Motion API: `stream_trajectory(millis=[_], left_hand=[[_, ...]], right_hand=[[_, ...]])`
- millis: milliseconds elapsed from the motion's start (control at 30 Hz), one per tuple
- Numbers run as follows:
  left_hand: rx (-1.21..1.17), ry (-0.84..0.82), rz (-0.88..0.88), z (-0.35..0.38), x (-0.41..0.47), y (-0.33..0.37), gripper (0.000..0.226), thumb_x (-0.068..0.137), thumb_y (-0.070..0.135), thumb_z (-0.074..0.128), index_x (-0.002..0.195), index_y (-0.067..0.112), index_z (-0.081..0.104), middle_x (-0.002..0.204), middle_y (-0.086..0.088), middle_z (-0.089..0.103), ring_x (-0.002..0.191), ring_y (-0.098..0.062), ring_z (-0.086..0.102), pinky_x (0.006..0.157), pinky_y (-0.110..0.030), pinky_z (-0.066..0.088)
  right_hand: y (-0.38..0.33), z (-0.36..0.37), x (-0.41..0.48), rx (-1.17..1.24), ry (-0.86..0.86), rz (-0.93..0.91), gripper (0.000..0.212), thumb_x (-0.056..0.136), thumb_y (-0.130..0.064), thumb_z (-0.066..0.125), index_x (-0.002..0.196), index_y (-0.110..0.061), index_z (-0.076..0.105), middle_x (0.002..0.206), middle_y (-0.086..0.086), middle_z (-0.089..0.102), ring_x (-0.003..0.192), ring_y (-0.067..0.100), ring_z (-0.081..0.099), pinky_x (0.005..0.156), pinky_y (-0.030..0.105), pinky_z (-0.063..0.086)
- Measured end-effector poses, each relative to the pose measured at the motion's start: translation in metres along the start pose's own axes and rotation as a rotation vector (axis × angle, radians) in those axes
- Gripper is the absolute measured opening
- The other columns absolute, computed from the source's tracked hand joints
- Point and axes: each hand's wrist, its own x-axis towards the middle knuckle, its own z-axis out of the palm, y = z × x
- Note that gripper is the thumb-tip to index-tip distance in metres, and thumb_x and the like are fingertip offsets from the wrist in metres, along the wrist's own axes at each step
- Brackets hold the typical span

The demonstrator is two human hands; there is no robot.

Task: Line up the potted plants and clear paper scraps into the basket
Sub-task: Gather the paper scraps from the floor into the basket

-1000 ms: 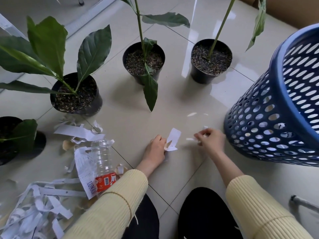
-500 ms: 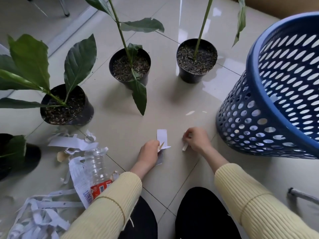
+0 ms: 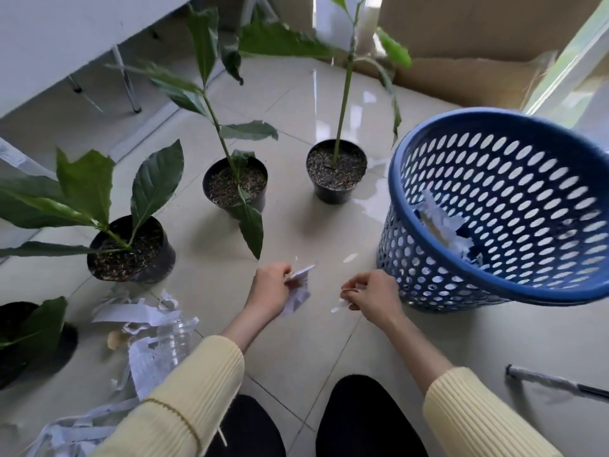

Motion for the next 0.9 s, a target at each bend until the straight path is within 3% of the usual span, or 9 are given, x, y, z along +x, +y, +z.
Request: stream_trajectory(millis=[100,233,467,600,700,900], left_hand=[[-0.057,0.096,0.124,-0.027,0.003,0.040,0.021,0.079,0.009,0.066,0.061,0.007,0.055,0.062,-0.007,0.051,0.059,-0.016,0.042,0.051,-0.026,0.029],[-0.175,0.208,0.308,-0.055,0.000,0.102,0.035,0.081,0.023,0.071,0.058,0.013,0.047,0.056,-0.001,0.047,0.051,-0.009,0.034,0.048,-0.023,0.022],[-0.205,0.299,0.544,-0.065,-0.004,0.199,0.033,0.083,0.033,0.067,0.064,0.013,0.048,0.058,0.005,0.045,0.050,-0.002,0.036,0.049,-0.012,0.032],[-0.183,0.264,0.597,-0.051,-0.002,0.236,0.031,0.083,0.032,0.067,0.067,0.010,0.052,0.065,0.002,0.050,0.053,-0.007,0.038,0.048,-0.013,0.030],[-0.136,0.203,0.589,-0.033,-0.001,0.253,0.036,0.086,0.027,0.066,0.063,0.018,0.040,0.067,0.003,0.046,0.058,-0.010,0.037,0.049,-0.019,0.023],[0.019,0.048,0.541,0.010,0.003,0.267,0.018,0.089,0.020,0.060,0.074,0.012,0.054,0.079,-0.006,0.056,0.072,-0.016,0.047,0.064,-0.023,0.032]], right_hand=[[-0.031,-0.027,-0.025,0.014,0.075,-0.113,0.013,0.077,-0.002,0.073,0.073,-0.015,0.072,0.081,0.005,0.072,0.068,0.014,0.069,0.060,0.022,0.058],[-0.078,-0.069,-0.064,-0.053,0.204,-0.358,0.011,0.076,-0.004,0.076,0.086,-0.009,0.077,0.085,0.005,0.074,0.078,0.016,0.070,0.076,0.030,0.058],[-0.121,-0.136,-0.111,-0.113,0.434,-0.591,0.015,0.075,-0.007,0.078,0.088,-0.011,0.077,0.087,0.001,0.075,0.078,0.012,0.069,0.078,0.025,0.056],[-0.107,-0.172,-0.101,-0.133,0.576,-0.554,0.017,0.078,-0.001,0.072,0.094,-0.006,0.075,0.090,0.006,0.074,0.080,0.014,0.070,0.078,0.024,0.057],[-0.086,-0.192,-0.086,-0.181,0.631,-0.455,0.016,0.082,0.001,0.067,0.095,-0.005,0.074,0.093,0.009,0.075,0.084,0.018,0.070,0.083,0.030,0.057],[-0.058,-0.206,-0.066,-0.311,0.561,-0.354,0.016,0.084,-0.002,0.066,0.097,-0.007,0.073,0.097,0.009,0.074,0.086,0.020,0.069,0.082,0.033,0.057]])
